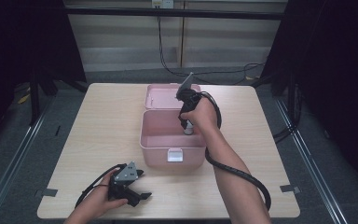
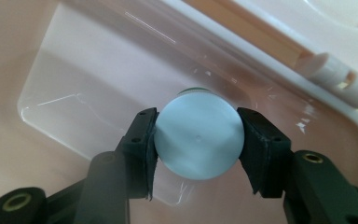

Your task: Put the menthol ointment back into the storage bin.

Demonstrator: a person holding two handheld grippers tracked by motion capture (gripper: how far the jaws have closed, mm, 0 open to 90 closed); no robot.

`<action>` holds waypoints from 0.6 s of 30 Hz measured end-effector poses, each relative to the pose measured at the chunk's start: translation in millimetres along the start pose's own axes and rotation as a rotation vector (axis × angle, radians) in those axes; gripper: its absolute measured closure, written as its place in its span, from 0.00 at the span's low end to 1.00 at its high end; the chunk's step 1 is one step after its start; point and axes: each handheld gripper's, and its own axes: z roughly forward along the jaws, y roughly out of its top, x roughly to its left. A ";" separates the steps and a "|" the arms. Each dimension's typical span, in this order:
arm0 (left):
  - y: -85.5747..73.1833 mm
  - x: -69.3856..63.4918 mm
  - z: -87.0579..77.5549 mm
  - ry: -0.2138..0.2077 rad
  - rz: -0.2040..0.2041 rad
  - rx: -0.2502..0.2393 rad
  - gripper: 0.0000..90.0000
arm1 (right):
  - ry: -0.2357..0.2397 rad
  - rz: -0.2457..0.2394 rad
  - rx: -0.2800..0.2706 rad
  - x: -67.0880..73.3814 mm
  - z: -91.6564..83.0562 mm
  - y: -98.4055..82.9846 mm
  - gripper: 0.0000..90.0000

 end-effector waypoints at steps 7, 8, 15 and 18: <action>0.0 0.0 0.0 0.000 0.000 0.000 0.17 | 0.000 0.009 -0.012 -2.9 2.5 0.6 0.56; 0.0 0.0 0.0 0.000 0.000 0.000 0.17 | 0.001 0.010 -0.015 -3.5 2.7 0.6 0.56; 0.0 0.0 0.0 0.000 0.000 0.000 0.17 | -0.003 0.012 -0.013 -3.6 6.2 0.7 0.56; 0.0 0.0 0.0 0.000 0.000 0.000 0.17 | -0.001 0.012 -0.013 -2.2 9.7 0.9 0.56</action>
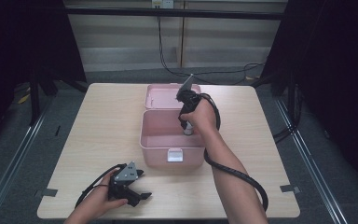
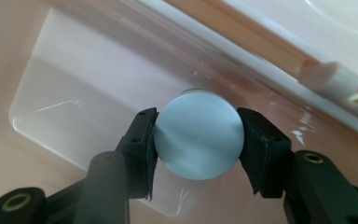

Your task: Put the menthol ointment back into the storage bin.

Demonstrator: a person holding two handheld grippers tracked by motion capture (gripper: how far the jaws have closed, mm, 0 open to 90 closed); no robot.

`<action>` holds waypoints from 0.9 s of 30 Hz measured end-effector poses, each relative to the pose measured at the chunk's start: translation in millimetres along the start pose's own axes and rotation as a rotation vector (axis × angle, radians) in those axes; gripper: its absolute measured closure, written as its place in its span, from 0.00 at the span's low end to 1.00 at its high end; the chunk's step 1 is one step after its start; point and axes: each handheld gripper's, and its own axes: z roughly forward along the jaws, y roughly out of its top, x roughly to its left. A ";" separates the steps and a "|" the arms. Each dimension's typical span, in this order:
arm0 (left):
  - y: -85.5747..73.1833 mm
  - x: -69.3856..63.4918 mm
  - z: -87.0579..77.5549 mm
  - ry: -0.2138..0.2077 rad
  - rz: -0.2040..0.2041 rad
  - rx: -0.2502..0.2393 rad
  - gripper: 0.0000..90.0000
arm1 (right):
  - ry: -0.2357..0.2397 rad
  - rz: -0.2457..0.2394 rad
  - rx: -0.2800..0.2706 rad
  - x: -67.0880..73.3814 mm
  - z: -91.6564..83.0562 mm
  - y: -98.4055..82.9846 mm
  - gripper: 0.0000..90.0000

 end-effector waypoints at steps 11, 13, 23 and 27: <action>0.0 0.0 0.0 0.000 -0.001 0.000 0.17 | -0.010 -0.006 0.001 2.9 11.4 1.5 0.56; 0.0 -0.1 -0.1 0.002 0.000 0.001 0.17 | -0.008 -0.008 0.001 3.2 13.9 1.5 0.56; 0.0 -0.1 -0.1 0.002 -0.001 0.002 0.17 | -0.016 -0.003 0.005 1.8 21.3 -0.4 0.55; 0.1 -0.1 0.1 0.002 0.001 0.000 0.16 | -0.023 -0.005 -0.014 2.1 20.2 -0.5 0.55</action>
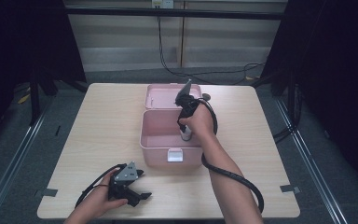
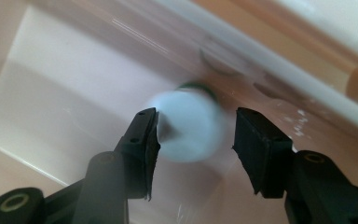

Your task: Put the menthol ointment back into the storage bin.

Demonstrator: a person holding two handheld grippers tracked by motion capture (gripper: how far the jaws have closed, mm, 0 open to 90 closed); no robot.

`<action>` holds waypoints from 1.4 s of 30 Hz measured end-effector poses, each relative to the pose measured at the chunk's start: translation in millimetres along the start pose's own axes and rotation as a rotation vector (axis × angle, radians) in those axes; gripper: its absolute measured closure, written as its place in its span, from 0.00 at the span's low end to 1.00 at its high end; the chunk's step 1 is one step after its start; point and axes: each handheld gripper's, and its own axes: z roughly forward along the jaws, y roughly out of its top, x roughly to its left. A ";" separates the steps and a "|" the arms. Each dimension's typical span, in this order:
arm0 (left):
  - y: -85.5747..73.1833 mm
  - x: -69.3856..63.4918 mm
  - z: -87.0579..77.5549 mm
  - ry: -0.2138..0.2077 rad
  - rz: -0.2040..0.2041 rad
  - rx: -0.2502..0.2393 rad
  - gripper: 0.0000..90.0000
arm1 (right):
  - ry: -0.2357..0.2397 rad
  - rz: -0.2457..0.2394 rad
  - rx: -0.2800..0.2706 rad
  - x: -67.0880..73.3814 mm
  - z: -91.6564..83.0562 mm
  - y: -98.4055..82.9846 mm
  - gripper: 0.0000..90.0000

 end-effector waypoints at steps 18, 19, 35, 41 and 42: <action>0.0 0.1 0.0 -0.003 0.000 0.000 0.16 | -0.018 -0.021 0.017 1.6 -2.1 0.1 0.56; -0.1 0.0 -0.1 -0.001 -0.001 0.001 0.16 | -0.019 -0.023 0.014 1.5 -2.8 0.0 0.56; -0.2 0.0 0.0 -0.002 0.000 -0.002 0.16 | 0.014 -0.080 -0.007 10.2 -29.7 -10.7 0.41; -0.5 -0.3 -0.8 0.000 -0.002 0.002 0.16 | 0.032 -0.113 -0.034 12.0 -39.8 -16.0 0.34; -0.7 -0.3 -0.7 -0.001 -0.002 -0.002 0.16 | 0.037 -0.118 -0.039 12.1 -41.5 -16.8 0.33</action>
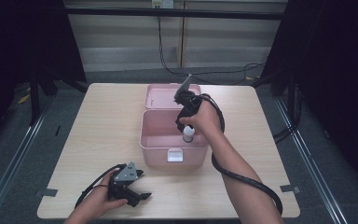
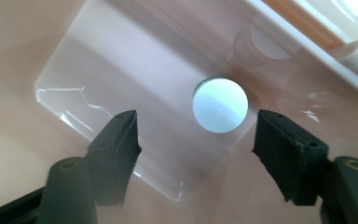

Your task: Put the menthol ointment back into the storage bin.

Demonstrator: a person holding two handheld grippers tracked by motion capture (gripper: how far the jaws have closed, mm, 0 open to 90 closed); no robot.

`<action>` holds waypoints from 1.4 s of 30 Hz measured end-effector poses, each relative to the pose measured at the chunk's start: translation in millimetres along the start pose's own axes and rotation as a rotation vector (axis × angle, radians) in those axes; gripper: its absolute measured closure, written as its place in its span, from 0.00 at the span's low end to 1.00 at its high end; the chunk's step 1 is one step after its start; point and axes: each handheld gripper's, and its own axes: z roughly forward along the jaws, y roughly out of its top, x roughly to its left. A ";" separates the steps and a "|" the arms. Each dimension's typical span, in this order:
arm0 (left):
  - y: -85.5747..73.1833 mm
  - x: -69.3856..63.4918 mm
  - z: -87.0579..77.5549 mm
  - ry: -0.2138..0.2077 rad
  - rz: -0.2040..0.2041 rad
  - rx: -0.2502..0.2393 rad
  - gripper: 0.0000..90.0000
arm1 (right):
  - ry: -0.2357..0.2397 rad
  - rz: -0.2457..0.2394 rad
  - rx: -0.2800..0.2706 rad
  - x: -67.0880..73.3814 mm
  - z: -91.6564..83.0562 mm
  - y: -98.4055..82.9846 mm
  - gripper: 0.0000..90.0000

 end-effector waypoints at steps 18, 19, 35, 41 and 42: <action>-1.9 -0.4 -3.0 0.009 0.002 0.007 0.17 | 0.034 -0.098 -0.019 3.7 -26.8 -17.1 0.29; -1.9 -0.3 -2.9 0.008 0.003 0.008 0.17 | 0.032 -0.108 -0.017 2.9 -28.1 -18.5 0.29; -2.1 -0.5 -3.3 0.011 0.003 0.009 0.17 | 0.025 -0.164 -0.008 -2.1 -52.3 -45.2 0.29; -2.2 -0.8 -3.1 0.014 0.000 0.004 0.17 | 0.051 -0.174 -0.040 -10.2 -64.5 -56.0 0.29; -2.2 -0.8 -3.1 0.014 0.000 0.004 0.17 | 0.051 -0.174 -0.040 -10.2 -64.5 -56.0 0.29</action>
